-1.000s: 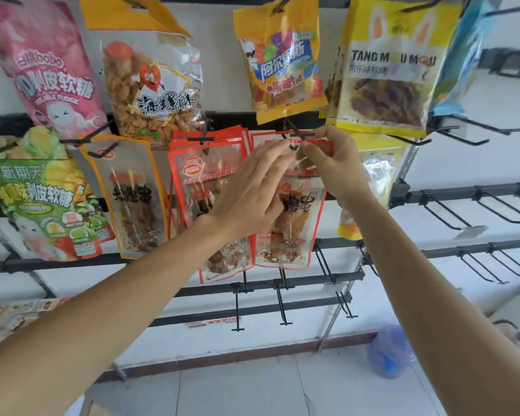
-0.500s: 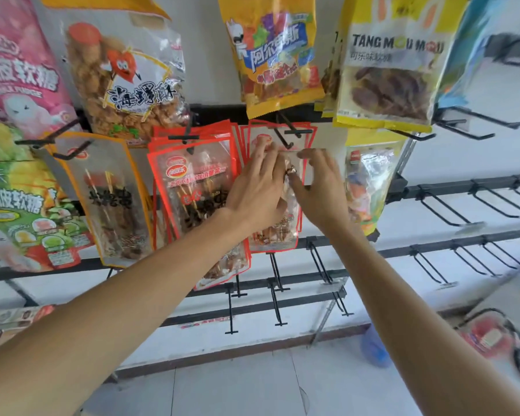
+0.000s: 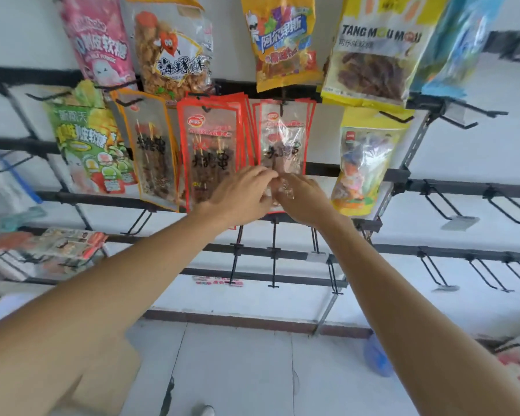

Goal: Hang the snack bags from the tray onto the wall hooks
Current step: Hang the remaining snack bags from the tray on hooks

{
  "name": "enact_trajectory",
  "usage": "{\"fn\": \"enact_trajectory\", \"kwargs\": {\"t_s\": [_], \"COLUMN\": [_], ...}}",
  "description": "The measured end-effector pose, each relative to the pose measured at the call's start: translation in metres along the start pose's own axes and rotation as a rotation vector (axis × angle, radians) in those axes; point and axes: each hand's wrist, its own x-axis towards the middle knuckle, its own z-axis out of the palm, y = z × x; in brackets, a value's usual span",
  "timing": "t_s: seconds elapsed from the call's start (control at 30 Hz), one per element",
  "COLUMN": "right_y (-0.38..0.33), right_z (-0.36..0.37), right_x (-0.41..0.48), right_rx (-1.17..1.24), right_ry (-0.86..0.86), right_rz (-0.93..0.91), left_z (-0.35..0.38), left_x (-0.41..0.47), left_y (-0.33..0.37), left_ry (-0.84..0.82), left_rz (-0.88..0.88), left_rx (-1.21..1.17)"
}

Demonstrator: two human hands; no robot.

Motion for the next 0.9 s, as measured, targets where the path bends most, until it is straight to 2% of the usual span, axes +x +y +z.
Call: {"fn": "enact_trajectory", "kwargs": {"t_s": [0.1, 0.33, 0.47, 0.73, 0.8, 0.9], "right_y": [-0.023, -0.113, -0.167, -0.276, -0.299, -0.337], "right_z": [0.008, 0.055, 0.094, 0.194, 0.223, 0.265], "right_x": [-0.018, -0.049, -0.058, -0.067, -0.065, -0.058], "right_rx": [-0.100, -0.099, -0.121, -0.183, -0.187, -0.140], "right_ry": [-0.145, -0.287, -0.378, -0.462, -0.515, -0.633], "right_rz": [-0.102, -0.253, -0.337, -0.490, -0.493, -0.489], "left_z": [0.000, -0.027, -0.045, -0.044, -0.037, -0.024], "left_x": [-0.048, -0.154, -0.212, -0.339, -0.370, -0.410], "left_y": [-0.010, -0.053, -0.089, -0.169, -0.195, -0.236], "left_ry": [0.001, -0.192, -0.281, -0.354, -0.368, -0.406], "left_rz": [-0.145, -0.483, -0.670, -0.937, -1.002, -1.009], "left_rx": [-0.001, 0.172, 0.169, 0.101, 0.022, 0.019]}}
